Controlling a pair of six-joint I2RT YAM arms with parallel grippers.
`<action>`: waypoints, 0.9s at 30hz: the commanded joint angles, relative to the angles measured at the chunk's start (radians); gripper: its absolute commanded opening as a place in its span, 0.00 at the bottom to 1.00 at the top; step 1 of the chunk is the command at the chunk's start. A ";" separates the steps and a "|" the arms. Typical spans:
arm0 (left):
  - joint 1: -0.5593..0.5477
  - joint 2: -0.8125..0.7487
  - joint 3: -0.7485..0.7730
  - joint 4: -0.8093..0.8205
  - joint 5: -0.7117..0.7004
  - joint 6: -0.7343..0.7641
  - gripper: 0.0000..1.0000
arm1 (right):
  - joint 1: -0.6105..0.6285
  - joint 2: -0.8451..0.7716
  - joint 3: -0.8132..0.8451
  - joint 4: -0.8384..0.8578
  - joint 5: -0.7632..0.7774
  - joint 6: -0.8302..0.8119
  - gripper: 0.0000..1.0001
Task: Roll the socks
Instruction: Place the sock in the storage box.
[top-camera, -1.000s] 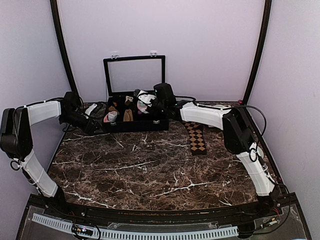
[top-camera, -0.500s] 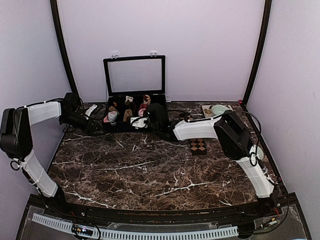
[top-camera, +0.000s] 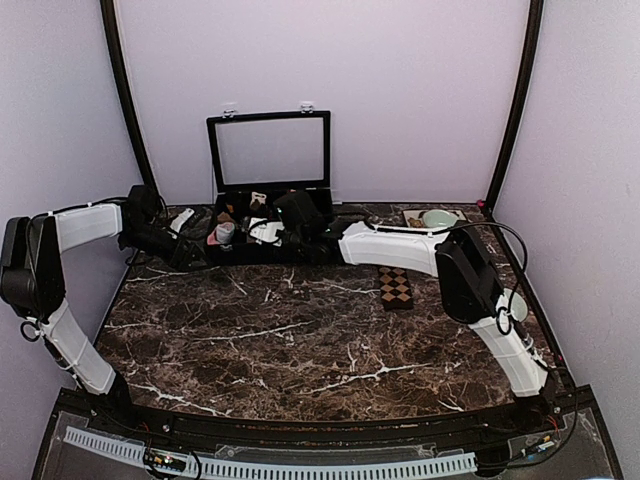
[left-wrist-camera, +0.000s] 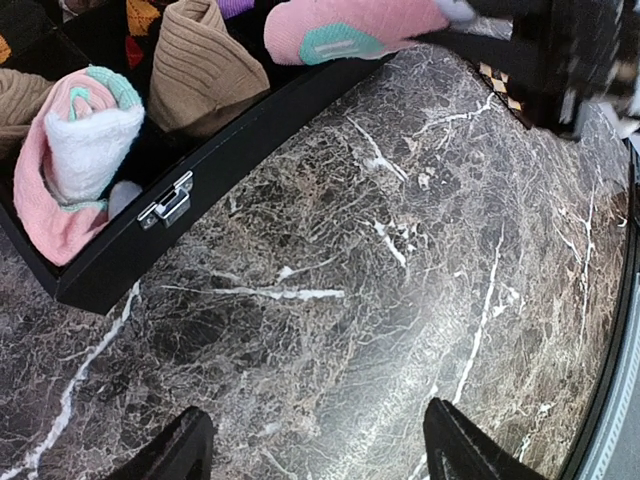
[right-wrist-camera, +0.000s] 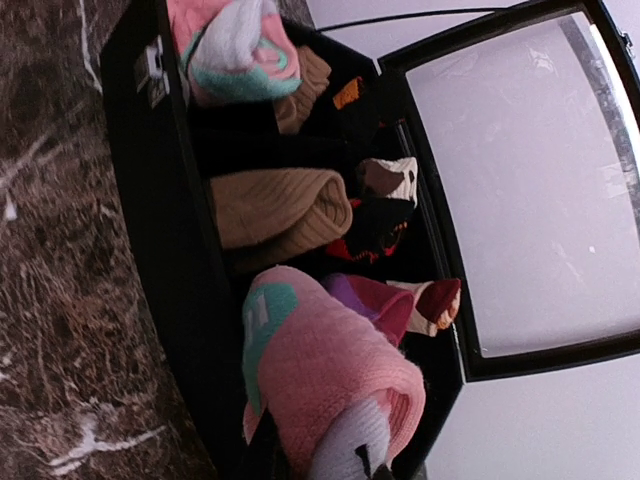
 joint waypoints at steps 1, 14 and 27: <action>0.009 0.000 0.002 0.012 -0.005 -0.018 0.74 | -0.038 0.062 0.235 -0.330 -0.191 0.231 0.00; 0.013 0.002 -0.001 0.020 0.006 -0.034 0.74 | -0.097 0.114 0.282 -0.342 -0.072 0.266 0.00; 0.013 0.000 -0.011 0.025 0.007 -0.038 0.74 | -0.131 0.164 0.383 -0.315 -0.043 0.205 0.00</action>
